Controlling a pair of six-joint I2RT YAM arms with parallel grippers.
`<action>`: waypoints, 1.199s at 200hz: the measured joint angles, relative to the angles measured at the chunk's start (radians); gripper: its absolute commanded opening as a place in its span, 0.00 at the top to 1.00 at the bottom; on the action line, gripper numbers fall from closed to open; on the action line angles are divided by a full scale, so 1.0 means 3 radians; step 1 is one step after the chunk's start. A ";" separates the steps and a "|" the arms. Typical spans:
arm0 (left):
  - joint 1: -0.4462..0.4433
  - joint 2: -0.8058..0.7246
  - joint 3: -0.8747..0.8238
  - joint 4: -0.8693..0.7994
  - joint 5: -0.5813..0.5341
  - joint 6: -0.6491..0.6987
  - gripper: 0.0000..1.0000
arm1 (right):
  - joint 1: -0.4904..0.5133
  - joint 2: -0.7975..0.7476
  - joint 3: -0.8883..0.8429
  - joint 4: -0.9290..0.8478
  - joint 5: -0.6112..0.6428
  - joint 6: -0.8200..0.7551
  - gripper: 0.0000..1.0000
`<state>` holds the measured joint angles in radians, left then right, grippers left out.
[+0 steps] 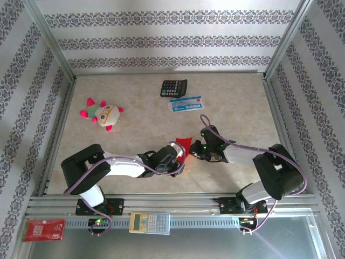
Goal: Fold a paper plane with a square sheet of paper (pick it up from the middle)
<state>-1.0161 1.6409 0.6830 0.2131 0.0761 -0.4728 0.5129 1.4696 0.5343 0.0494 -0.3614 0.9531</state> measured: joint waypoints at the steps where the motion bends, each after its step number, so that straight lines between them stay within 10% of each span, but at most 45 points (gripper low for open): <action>1: -0.0004 -0.0005 0.0001 -0.0011 -0.0010 0.0001 0.59 | 0.0000 0.0001 -0.0003 0.0003 0.0000 0.0005 0.84; 112: -0.0238 0.0010 0.0324 -0.0492 -0.0768 0.0624 0.40 | -0.0024 0.0043 -0.0047 0.0247 -0.0187 0.0263 0.85; 240: -0.0238 0.0141 0.0356 -0.0540 -0.0896 0.0754 0.78 | -0.0024 0.0083 -0.0065 0.0303 -0.0247 0.0319 0.86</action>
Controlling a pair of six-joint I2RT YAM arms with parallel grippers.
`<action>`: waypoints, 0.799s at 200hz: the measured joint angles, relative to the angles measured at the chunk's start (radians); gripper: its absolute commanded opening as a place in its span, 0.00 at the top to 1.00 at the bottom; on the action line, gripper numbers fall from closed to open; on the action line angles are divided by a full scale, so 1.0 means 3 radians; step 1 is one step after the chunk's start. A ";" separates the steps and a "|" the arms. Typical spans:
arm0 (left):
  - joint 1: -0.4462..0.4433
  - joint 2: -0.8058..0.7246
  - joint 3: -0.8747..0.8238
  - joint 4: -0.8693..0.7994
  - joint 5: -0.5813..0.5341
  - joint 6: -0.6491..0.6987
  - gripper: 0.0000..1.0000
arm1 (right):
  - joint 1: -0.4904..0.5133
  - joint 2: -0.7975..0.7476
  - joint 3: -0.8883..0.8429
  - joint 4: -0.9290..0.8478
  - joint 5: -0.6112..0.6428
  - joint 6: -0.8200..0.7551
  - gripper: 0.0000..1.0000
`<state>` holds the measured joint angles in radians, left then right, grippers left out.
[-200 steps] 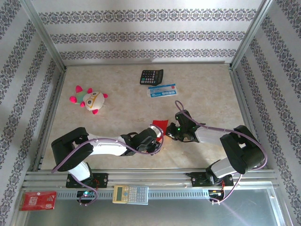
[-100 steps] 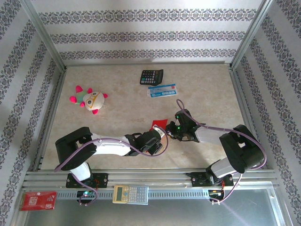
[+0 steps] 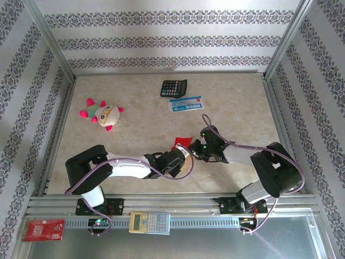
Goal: Fold a paper plane with a square sheet of paper (pick it up from the middle)
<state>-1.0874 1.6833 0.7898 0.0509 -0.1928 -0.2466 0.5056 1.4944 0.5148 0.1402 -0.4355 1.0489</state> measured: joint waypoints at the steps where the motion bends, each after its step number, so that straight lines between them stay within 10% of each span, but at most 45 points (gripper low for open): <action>1: 0.0000 0.0000 0.0000 0.0000 -0.0001 0.0000 0.79 | 0.0000 0.0000 0.0000 0.0000 0.0000 0.0000 0.86; 80: 0.0003 -0.0019 0.0000 0.0001 0.0106 -0.0191 0.96 | -0.0102 0.0006 0.0000 -0.0017 -0.0017 -0.0039 0.84; 160: 0.0267 -0.0149 -0.0084 0.0252 0.1066 -0.0903 1.00 | -0.0505 -0.0548 0.0134 -0.1053 -0.0167 -0.0843 0.77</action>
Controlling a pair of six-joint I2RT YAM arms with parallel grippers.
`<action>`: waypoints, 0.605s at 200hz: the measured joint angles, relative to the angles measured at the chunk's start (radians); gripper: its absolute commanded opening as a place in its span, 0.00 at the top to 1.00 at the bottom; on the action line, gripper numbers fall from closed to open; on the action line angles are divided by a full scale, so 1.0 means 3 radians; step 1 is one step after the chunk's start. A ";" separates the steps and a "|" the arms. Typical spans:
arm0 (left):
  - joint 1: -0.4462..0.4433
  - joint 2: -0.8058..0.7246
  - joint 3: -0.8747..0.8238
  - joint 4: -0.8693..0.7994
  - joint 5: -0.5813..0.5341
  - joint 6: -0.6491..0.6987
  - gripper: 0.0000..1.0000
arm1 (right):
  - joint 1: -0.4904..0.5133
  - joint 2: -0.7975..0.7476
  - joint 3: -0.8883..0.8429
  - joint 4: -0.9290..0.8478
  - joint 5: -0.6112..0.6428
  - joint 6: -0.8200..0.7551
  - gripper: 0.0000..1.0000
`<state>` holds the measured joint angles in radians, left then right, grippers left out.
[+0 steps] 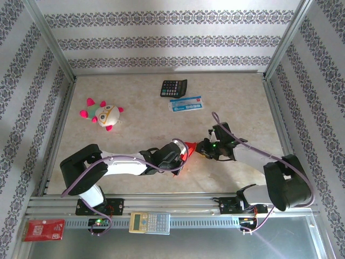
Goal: Fold a paper plane with a square sheet of paper (pick it up from the middle)
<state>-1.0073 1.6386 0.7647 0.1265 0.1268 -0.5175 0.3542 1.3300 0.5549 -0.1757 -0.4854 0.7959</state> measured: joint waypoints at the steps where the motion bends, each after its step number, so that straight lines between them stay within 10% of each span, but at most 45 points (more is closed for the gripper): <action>1: 0.0003 0.0000 -0.0001 0.0003 0.0010 -0.0006 1.00 | -0.0001 -0.0004 0.0003 -0.0011 0.0000 -0.0009 0.77; 121: 0.0334 0.0282 -0.0240 0.0937 0.1120 -0.0749 1.00 | -0.0041 -0.0206 0.0365 -0.0838 0.0003 -0.0559 0.76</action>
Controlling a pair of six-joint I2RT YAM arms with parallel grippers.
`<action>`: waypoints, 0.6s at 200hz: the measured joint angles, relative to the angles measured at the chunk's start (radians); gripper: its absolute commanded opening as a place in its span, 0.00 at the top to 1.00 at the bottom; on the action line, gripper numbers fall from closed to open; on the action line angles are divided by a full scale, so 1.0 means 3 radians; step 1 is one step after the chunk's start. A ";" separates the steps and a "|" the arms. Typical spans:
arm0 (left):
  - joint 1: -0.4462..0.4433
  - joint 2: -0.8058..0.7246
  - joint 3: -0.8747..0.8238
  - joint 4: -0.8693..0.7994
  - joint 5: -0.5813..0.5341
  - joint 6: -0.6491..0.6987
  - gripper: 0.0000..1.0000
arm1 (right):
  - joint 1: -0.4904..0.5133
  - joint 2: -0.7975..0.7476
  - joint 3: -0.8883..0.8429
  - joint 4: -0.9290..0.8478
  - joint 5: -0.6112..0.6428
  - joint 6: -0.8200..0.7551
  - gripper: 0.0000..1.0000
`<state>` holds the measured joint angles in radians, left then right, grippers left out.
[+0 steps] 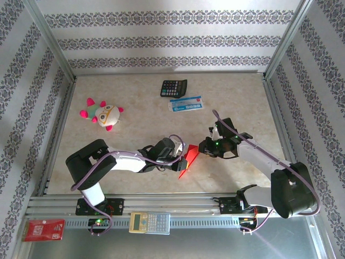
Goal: Fold a paper plane with a square sheet of paper (pick it up from the middle)
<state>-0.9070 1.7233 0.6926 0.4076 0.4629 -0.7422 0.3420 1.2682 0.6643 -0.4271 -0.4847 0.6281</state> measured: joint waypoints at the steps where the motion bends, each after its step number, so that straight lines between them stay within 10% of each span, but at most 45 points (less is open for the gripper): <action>1: 0.0001 0.0003 -0.0001 0.0005 0.0005 -0.0004 1.00 | -0.0001 0.0000 0.0001 0.0000 0.0000 0.0000 0.76; 120: 0.0153 0.0282 -0.0195 0.0633 0.0373 -0.0402 1.00 | 0.0062 0.0005 0.0076 0.0067 -0.0168 -0.0142 0.73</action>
<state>-0.8612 1.8080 0.6342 0.5976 0.5747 -0.8627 0.3607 1.2697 0.6872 -0.4068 -0.5350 0.5854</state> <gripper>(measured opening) 0.064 0.278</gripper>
